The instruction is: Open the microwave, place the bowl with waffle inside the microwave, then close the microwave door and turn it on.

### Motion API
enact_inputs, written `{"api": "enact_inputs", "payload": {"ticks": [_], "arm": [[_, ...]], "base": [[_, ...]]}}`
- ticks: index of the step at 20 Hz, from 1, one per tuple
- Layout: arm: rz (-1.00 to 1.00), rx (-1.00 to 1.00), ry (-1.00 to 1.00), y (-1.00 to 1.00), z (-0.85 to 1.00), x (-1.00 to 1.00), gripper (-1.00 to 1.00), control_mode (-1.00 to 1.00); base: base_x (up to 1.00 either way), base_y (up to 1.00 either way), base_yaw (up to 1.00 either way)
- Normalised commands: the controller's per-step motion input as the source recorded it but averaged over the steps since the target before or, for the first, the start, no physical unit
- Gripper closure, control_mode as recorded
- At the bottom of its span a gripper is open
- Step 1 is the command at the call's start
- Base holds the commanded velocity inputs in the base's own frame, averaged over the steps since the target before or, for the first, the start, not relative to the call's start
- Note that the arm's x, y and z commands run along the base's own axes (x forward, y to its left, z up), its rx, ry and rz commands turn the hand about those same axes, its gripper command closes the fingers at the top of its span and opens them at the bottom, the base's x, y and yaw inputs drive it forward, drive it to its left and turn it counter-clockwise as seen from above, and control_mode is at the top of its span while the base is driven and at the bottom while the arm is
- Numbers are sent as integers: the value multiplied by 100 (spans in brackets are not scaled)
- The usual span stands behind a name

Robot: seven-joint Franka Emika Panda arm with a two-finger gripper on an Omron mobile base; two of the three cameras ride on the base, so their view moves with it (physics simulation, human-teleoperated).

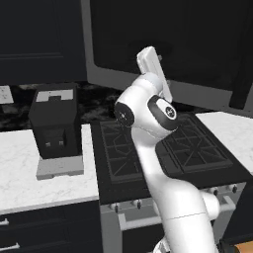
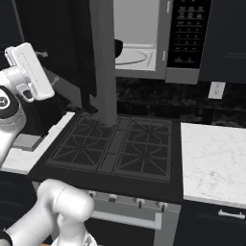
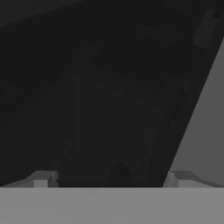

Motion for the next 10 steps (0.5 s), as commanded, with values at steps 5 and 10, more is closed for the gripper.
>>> {"api": "enact_inputs", "payload": {"ticks": [5, 10], "arm": [[2, 6, 7, -46, 0, 100, -100, -100], [5, 4, 4, -43, 0, 100, -100, -100]], "base": [[0, 0, 0], [0, 0, 0]]}}
